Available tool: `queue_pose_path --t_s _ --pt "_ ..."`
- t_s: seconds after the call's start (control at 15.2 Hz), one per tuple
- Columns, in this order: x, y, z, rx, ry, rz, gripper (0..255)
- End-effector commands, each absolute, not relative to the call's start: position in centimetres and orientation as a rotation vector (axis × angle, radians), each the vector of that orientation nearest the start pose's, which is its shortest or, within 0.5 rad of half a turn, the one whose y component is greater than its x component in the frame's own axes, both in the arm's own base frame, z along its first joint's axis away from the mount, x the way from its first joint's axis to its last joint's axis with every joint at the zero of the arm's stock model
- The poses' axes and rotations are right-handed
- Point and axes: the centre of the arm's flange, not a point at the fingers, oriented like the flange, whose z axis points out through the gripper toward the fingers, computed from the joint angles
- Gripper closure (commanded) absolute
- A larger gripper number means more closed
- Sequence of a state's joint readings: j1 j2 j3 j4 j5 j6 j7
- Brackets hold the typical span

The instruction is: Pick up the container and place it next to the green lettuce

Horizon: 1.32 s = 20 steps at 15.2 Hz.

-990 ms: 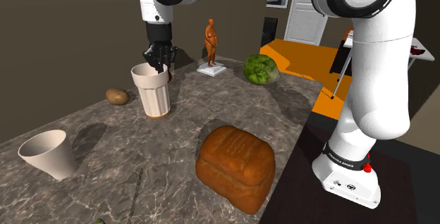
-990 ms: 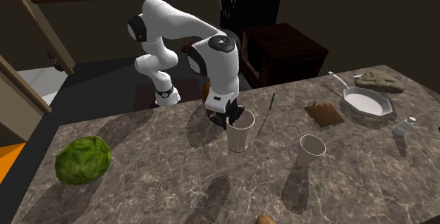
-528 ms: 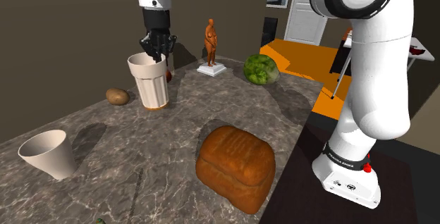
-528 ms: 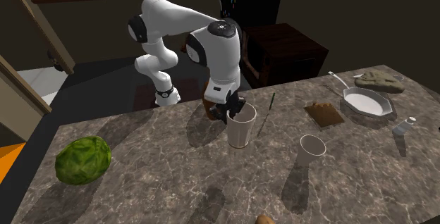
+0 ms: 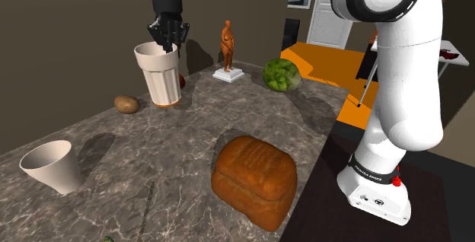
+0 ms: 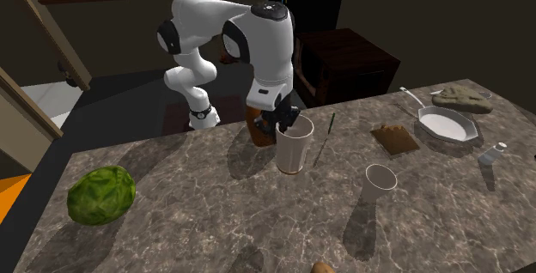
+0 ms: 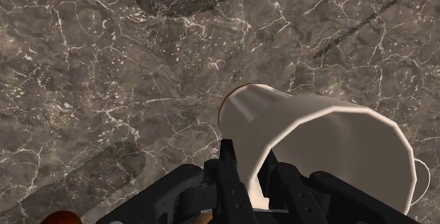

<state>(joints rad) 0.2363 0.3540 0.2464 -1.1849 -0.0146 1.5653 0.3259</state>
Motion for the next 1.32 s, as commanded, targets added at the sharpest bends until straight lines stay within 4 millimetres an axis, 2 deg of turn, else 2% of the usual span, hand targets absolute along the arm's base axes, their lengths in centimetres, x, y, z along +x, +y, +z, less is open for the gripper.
queue_pose_path --t_s 0.0,0.66,1.25 --pt "59.7 27.6 60.7 -3.055 -0.215 -0.010 255" --pt "59.7 27.6 65.5 -3.055 -0.215 -0.010 255" --pt "54.5 16.9 65.6 -3.055 -0.215 -0.010 255"
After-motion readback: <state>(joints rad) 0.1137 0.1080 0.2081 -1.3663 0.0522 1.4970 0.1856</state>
